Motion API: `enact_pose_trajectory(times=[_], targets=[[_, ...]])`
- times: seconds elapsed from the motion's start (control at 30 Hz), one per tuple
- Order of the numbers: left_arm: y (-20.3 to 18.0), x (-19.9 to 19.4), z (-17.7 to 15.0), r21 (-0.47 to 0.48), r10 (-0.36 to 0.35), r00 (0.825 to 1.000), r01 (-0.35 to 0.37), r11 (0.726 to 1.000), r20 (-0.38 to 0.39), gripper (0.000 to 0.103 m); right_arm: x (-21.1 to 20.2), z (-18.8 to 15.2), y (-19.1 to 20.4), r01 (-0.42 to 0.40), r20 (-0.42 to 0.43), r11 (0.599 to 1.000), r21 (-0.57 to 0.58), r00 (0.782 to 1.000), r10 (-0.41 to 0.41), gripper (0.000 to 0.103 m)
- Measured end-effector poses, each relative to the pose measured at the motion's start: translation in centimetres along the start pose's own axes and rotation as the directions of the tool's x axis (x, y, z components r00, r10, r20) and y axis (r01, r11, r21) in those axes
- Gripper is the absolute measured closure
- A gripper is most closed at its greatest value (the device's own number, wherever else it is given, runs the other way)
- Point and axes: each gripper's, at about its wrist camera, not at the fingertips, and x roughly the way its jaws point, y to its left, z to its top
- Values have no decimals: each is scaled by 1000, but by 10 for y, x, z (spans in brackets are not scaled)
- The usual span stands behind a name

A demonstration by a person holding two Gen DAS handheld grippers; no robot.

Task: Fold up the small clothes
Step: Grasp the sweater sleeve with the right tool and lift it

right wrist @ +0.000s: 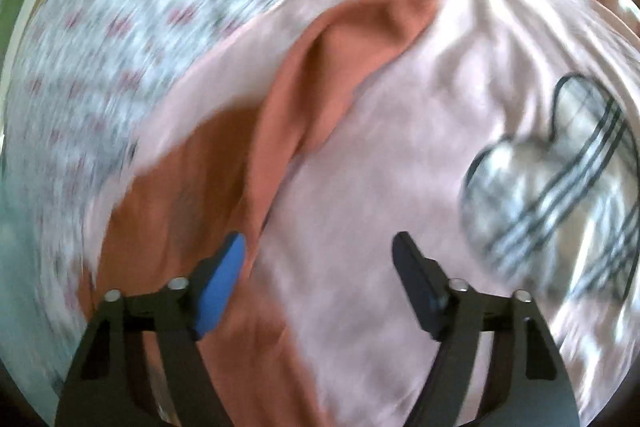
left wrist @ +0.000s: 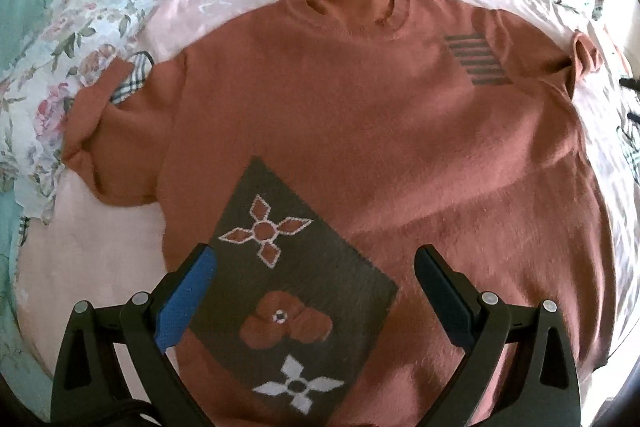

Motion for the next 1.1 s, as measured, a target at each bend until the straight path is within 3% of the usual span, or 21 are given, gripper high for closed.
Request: enact_pose_trajectory(times=[0.13, 0.27, 0.47, 0.5, 0.53, 0.6, 0.7, 0.87, 0.97, 1.1], targets=[[-11, 12, 5, 14, 8, 999, -8, 1000, -33, 3, 9, 70, -33, 66, 88, 994, 92, 993, -75, 52], [-22, 24, 11, 24, 17, 998, -16, 1000, -59, 3, 30, 122, -52, 86, 133, 988, 125, 986, -103, 53], [-28, 38, 19, 3, 24, 995, -24, 1000, -102, 3, 87, 167, -70, 151, 57, 981, 125, 986, -159, 57], [-29, 40, 21, -3, 18, 994, -19, 1000, -107, 3, 91, 170, -69, 159, 54, 981, 111, 985, -166, 63], [-29, 42, 23, -5, 15, 994, -16, 1000, -109, 3, 90, 171, -64, 156, 64, 984, 86, 985, -162, 78], [-30, 45, 25, -3, 19, 993, -19, 1000, -120, 3, 83, 169, -50, 126, 76, 991, 44, 989, -129, 95], [-27, 49, 28, -16, 2, 994, -3, 1000, -109, 3, 68, 158, -16, 85, 84, 995, -53, 993, -80, 95], [-16, 48, 28, -50, -32, 994, 27, 998, -100, 3, 43, 108, 73, -100, 20, 974, -201, 994, 106, 95], [-4, 43, 25, -64, -35, 996, 30, 997, -81, 3, 41, 65, 132, -232, -55, 940, -248, 973, 226, 95], [11, 31, 14, -103, -30, 997, 23, 994, -69, 3, 53, -4, 207, -380, -182, 879, -289, 923, 339, 95]])
